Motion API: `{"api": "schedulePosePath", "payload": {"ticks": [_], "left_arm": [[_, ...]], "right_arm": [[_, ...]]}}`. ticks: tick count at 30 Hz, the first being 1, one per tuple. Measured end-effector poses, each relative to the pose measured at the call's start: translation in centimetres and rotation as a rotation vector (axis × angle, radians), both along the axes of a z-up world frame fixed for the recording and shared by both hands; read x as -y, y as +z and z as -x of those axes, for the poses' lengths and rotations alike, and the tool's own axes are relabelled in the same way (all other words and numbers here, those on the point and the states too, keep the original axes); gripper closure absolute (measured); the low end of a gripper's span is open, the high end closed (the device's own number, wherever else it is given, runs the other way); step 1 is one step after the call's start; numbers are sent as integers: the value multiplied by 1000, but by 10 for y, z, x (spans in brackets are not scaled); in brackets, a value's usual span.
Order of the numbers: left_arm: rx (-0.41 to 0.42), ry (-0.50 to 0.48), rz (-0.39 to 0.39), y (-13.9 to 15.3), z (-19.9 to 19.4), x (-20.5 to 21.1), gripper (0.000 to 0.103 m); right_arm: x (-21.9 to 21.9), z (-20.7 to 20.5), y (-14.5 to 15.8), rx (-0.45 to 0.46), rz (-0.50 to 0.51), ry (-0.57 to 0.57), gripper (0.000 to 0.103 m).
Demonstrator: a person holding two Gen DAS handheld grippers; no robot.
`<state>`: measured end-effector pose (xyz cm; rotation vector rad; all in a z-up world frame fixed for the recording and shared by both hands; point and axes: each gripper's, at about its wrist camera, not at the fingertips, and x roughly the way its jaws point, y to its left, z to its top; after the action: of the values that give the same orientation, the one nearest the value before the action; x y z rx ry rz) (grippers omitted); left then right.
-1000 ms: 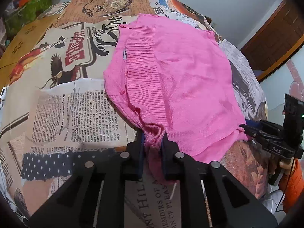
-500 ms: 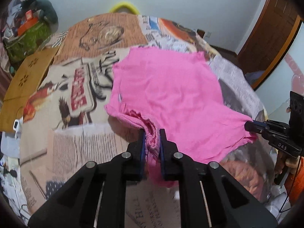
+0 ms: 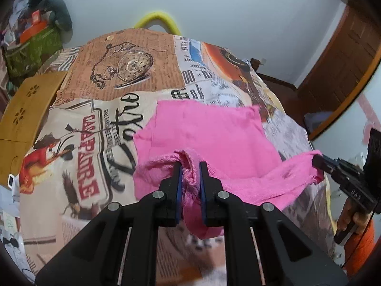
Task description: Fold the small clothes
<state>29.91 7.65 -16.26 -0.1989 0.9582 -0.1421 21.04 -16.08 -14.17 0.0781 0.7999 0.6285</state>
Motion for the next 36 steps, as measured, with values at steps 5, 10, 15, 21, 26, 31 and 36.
{"api": "schedulePosePath", "payload": {"ticks": [5,10,15,21,26,31,36], "left_arm": [[-13,29,-19,-13,-45,-9,91],[-64,57,-2,-43,-82,-19,91],[-122,73,0,-70,-101,-24,88],[-102,97,20,-66,-100,-36,64],[-32,89,-21,-38,-84,-38,60],[-5,47,-47,-27,-61,-31,50],[-55,-37,-114,-44,-45,-12,49]], "right_arm": [[-4,-40,-3,3,1,-13,98],[-11,-76,-21,-4,6,-45,98],[-17,-103,-42,-49,6,-55,96],[-8,-114,-52,-120,-28,-82,92],[-2,-104,-31,-47,0,-97,81],[-1,-83,-11,5,3,-69,57],[-12,-59,-18,4,73,-9,54]]}}
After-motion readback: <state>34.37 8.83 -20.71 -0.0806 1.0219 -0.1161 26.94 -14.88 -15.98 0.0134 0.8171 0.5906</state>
